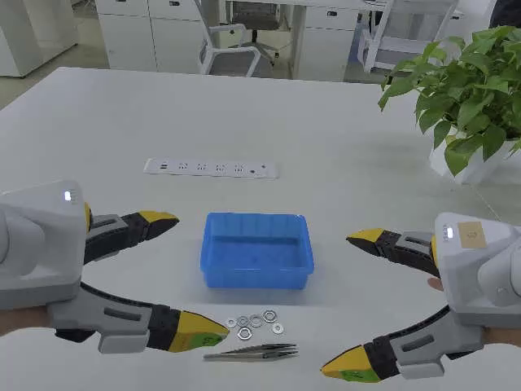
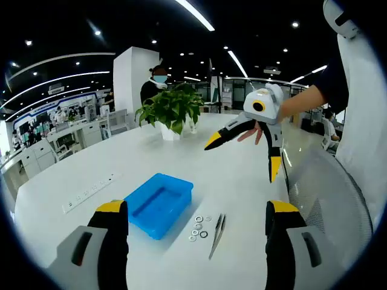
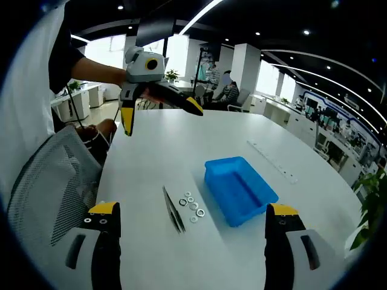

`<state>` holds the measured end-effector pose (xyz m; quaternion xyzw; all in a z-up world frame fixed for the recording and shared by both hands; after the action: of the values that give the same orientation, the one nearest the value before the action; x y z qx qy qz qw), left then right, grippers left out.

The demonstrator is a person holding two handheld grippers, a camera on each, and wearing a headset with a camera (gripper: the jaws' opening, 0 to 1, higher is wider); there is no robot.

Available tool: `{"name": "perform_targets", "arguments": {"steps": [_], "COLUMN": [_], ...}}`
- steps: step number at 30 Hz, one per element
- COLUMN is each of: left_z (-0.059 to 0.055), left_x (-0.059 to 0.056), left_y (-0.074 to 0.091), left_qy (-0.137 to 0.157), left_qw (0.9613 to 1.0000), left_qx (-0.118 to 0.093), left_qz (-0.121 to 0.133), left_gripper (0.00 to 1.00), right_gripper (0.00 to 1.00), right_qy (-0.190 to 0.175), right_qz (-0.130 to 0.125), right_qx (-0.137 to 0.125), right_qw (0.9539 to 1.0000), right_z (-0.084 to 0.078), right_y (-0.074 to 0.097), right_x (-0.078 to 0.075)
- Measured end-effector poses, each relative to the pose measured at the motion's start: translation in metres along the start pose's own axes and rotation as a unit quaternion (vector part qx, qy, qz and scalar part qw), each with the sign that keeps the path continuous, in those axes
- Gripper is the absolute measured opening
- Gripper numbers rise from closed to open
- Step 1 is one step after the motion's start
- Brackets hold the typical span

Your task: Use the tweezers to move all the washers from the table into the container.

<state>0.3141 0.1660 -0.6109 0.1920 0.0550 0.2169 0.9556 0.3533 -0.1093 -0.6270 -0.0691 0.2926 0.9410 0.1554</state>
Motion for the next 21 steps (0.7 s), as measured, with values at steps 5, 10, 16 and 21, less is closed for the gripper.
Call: {"name": "perform_targets", "arguments": {"steps": [5,10,16,21], "left_z": [-0.0007,-0.0014,-0.0024,-0.0040], "left_x": [-0.0009,-0.0016,-0.0022,-0.0022], "left_y": [-0.0002,0.0002,0.0007,0.0006], "left_qy": [0.000,0.000,0.000,0.002], "left_qw": [1.0000,1.0000,1.0000,0.9999], "left_qx": [0.003,0.005,0.008,0.010], "left_qz": [-0.001,-0.001,-0.001,-0.002], "left_gripper": [1.00,1.00,1.00,1.00], "right_gripper": [0.89,0.90,0.90,0.89], "right_qy": [-0.003,-0.003,-0.001,-0.004], "right_qz": [0.003,0.005,0.008,0.011], "right_qx": [-0.001,0.002,0.006,0.007], "right_qw": [1.0000,1.0000,1.0000,0.9999], "right_z": [0.0011,0.0002,0.0000,-0.0002], "right_y": [0.0004,0.0008,0.0009,0.0000], "right_x": [0.0012,0.0021,0.0038,0.0035]}}
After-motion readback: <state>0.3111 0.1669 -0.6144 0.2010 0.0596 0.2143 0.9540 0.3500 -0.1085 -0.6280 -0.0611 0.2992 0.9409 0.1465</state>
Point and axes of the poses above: the centre of the closed fingertips' face, and the gripper's own axes: y roughly backward along the fingers, x roughly to its left, z roughly out of its top, the point moved 10 cm from there along y, roughly backward along the fingers, and after that the axes turned 8 degrees about -z, right-handed, at the moved point
